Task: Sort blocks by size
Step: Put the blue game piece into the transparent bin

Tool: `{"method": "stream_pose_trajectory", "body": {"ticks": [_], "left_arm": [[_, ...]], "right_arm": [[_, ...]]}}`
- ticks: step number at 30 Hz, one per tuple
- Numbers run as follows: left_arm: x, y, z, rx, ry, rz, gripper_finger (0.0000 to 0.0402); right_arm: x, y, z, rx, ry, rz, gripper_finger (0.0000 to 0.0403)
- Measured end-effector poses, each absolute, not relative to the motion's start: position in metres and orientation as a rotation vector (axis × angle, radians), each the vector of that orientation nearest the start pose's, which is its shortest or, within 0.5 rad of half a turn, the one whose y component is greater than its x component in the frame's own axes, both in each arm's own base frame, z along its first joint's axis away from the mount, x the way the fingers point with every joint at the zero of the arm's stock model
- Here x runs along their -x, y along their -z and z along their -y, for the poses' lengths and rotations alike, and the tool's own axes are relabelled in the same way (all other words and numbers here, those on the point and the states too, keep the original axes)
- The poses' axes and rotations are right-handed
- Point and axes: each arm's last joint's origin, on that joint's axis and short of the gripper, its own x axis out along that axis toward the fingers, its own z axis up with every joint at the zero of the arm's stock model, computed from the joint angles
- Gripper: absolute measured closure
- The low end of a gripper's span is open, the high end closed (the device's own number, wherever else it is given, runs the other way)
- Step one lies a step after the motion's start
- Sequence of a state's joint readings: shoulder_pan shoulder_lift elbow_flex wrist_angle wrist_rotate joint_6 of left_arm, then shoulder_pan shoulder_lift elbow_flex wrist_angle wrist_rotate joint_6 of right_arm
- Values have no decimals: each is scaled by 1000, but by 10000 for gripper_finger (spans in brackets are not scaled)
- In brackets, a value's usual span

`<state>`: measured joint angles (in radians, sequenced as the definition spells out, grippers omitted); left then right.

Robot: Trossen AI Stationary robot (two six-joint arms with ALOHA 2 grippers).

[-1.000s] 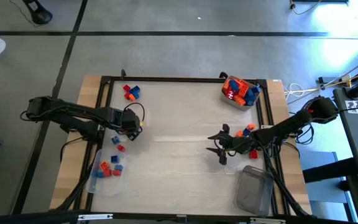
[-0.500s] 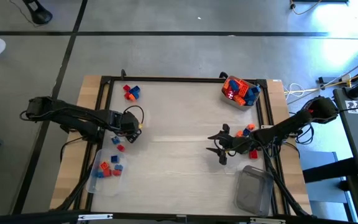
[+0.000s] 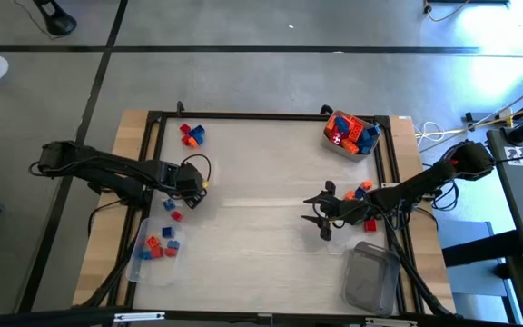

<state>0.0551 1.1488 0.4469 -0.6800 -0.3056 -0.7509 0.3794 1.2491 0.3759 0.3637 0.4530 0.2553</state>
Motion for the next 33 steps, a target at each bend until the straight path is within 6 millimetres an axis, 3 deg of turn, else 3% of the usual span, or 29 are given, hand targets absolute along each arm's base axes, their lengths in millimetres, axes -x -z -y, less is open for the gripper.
{"method": "stream_pose_trajectory", "body": {"ticks": [5,10,18,26,33], "left_arm": [[-155,-138,-17,445,-797,-1181,269],[-157,-143,-15,438,-785,-1188,270],[-173,-174,-3,431,-722,-1153,264],[-185,-220,32,443,-611,-1109,263],[-177,-247,73,506,-516,-1083,263]], "right_arm": [[-211,-159,-70,-45,131,-452,166],[-211,-159,-70,-44,132,-452,166],[-211,-159,-70,-44,133,-452,166],[-211,-159,-70,-46,133,-452,166],[-211,-159,-70,-46,132,-452,166]]}}
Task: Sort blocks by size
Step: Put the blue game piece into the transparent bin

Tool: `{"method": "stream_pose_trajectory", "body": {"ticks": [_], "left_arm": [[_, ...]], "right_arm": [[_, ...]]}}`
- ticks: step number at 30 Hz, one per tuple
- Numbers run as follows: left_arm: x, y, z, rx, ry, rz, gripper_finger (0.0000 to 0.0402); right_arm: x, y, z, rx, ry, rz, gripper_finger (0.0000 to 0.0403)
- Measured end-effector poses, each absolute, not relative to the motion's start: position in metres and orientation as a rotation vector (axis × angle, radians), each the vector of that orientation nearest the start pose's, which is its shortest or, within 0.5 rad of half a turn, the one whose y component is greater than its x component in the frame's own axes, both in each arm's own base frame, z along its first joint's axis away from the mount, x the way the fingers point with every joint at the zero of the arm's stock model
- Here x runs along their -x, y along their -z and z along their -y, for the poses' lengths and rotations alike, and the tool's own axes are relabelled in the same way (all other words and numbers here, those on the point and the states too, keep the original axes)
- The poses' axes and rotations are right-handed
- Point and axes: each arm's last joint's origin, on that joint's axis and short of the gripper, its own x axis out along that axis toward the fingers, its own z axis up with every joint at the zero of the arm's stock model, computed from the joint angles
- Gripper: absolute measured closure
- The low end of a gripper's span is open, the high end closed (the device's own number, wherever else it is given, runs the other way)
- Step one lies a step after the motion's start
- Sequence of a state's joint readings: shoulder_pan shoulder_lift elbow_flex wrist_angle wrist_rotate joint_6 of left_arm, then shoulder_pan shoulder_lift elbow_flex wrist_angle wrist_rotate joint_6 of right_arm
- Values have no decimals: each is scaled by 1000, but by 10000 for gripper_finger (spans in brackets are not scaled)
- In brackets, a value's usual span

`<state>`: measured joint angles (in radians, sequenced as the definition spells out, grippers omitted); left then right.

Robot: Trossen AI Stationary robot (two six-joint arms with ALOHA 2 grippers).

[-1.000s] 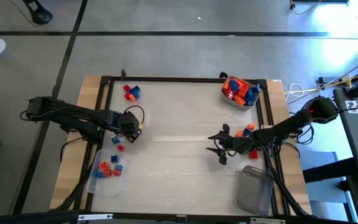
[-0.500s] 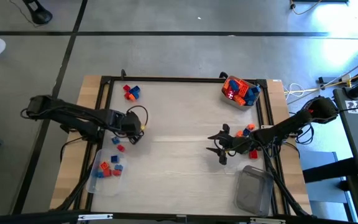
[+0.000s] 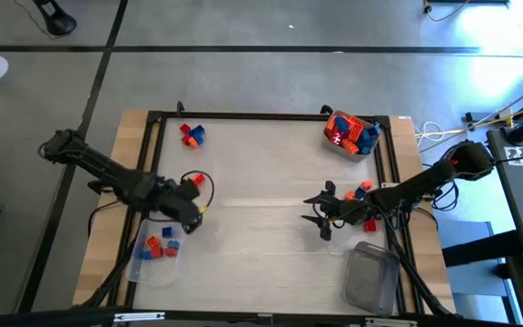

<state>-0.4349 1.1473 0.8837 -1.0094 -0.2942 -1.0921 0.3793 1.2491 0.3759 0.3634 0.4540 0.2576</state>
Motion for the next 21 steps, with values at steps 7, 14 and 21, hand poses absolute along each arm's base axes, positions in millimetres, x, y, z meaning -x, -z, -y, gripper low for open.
{"method": "stream_pose_trajectory", "body": {"ticks": [7,14,21], "left_arm": [[-157,-250,111,555,-409,-1113,263],[-136,-248,133,523,-341,-1155,263],[-118,-247,142,474,-334,-1197,263]], "right_arm": [[-211,-159,-70,-47,132,-452,166],[-211,-159,-70,-47,132,-452,166],[-211,-159,-70,-47,132,-452,166]]}}
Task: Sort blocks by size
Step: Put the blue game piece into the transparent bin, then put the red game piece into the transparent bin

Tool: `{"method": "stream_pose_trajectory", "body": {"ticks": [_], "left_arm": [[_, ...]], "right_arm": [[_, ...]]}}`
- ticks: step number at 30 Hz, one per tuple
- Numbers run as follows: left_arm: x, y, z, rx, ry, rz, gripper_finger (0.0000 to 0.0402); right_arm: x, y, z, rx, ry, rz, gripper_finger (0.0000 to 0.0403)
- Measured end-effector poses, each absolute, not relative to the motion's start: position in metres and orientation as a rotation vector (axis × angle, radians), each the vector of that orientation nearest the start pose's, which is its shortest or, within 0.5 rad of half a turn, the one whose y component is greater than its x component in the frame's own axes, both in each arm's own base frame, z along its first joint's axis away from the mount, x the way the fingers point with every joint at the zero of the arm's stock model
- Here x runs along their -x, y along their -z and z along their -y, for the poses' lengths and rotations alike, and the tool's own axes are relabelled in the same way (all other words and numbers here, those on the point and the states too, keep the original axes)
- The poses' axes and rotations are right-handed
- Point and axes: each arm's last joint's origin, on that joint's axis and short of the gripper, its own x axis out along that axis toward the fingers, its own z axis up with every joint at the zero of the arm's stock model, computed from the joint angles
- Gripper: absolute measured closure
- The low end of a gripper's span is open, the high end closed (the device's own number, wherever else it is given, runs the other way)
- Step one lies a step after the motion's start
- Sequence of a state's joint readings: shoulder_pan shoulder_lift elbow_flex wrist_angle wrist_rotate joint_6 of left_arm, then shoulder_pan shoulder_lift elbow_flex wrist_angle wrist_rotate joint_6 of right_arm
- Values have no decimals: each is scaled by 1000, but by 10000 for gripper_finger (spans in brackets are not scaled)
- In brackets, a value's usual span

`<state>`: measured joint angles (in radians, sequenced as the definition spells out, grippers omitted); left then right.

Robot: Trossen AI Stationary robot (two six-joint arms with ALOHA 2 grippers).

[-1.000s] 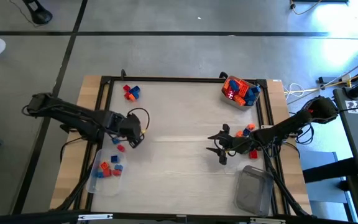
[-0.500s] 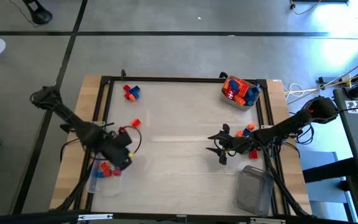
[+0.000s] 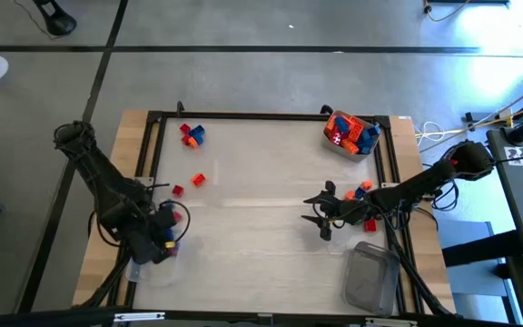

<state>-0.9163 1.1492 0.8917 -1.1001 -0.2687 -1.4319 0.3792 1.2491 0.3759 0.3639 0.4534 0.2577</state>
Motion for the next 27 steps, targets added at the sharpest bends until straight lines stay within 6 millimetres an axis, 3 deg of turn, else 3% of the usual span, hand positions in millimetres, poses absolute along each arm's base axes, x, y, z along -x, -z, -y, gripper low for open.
{"method": "stream_pose_trajectory", "body": {"ticks": [11,21,27], "left_arm": [[-105,-246,150,464,-317,-1212,259],[-104,-246,148,526,-389,-1205,206],[-106,-246,146,533,-409,-1179,197]], "right_arm": [[-211,-159,-70,-47,131,-452,166],[-211,-159,-70,-47,131,-452,166],[-211,-159,-70,-47,131,-452,166]]}}
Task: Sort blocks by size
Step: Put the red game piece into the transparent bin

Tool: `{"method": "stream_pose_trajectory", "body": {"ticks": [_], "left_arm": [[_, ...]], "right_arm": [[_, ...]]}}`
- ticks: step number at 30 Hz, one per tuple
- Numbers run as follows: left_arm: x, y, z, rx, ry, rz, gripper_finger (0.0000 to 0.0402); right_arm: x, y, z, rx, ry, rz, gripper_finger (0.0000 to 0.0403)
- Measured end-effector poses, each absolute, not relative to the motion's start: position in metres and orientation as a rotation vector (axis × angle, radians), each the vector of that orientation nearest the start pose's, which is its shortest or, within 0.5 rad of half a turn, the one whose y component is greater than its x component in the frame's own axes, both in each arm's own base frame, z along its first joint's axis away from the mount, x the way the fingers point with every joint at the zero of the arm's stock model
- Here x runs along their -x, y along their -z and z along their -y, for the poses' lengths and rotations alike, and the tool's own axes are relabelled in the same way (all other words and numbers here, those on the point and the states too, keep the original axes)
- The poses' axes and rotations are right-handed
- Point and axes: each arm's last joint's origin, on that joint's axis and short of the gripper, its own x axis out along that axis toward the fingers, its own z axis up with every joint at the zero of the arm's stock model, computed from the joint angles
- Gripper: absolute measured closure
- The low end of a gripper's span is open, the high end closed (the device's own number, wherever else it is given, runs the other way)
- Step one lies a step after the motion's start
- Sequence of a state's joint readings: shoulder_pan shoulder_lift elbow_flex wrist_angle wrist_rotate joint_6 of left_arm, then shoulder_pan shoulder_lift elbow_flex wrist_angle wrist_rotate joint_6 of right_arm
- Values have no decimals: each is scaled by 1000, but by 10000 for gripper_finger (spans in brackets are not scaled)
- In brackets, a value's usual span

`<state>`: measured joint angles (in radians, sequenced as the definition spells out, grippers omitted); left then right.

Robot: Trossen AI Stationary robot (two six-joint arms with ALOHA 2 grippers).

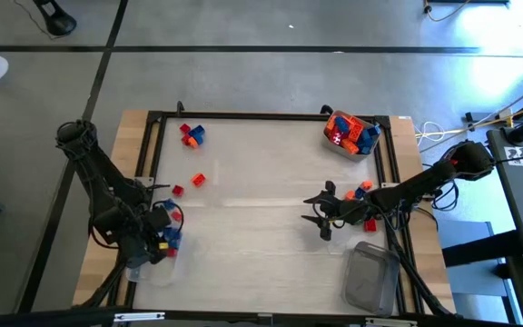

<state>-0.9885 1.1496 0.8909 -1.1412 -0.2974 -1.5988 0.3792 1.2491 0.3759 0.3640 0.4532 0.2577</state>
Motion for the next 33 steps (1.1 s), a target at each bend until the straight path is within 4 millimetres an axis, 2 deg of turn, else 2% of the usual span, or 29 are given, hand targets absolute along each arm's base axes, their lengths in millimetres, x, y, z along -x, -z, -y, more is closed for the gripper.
{"method": "stream_pose_trajectory", "body": {"ticks": [8,15,25,33], "left_arm": [[-125,-247,129,570,-561,-1015,196],[-137,-246,103,579,-736,-1008,196],[-149,-246,64,490,-935,-1022,196],[-151,-223,40,479,-1019,-1113,196]], "right_arm": [[-211,-159,-70,-47,132,-452,166],[-211,-159,-70,-46,132,-452,166],[-211,-159,-70,-46,132,-452,166],[-211,-159,-70,-45,132,-453,166]]}}
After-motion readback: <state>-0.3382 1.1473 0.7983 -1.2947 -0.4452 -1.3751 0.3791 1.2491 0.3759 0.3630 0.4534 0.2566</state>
